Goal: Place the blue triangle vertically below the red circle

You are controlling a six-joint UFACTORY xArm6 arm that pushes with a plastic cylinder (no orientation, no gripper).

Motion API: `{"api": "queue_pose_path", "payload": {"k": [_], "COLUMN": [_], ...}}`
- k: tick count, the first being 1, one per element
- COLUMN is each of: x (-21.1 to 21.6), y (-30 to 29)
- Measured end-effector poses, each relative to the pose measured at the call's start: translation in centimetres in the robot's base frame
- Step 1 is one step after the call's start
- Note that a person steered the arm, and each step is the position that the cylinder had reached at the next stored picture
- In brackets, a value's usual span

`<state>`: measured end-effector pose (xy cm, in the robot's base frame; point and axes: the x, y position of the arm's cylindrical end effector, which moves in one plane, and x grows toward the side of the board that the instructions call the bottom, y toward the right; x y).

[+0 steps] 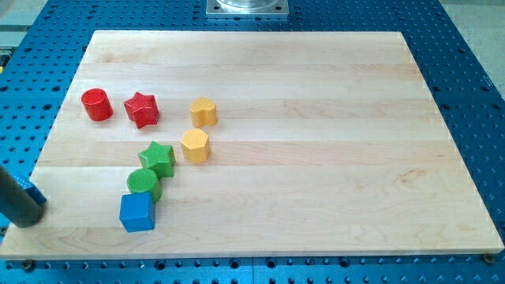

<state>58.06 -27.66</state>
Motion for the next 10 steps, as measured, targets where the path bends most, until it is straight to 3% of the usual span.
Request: {"api": "queue_pose_path", "payload": {"k": [1, 4, 5, 7, 8, 10], "x": [3.6, -2.8, -6.4, -6.6, -2.0, -7.0], "y": [-0.7, -1.9, 1.0, 4.4, 5.3, 9.9]}}
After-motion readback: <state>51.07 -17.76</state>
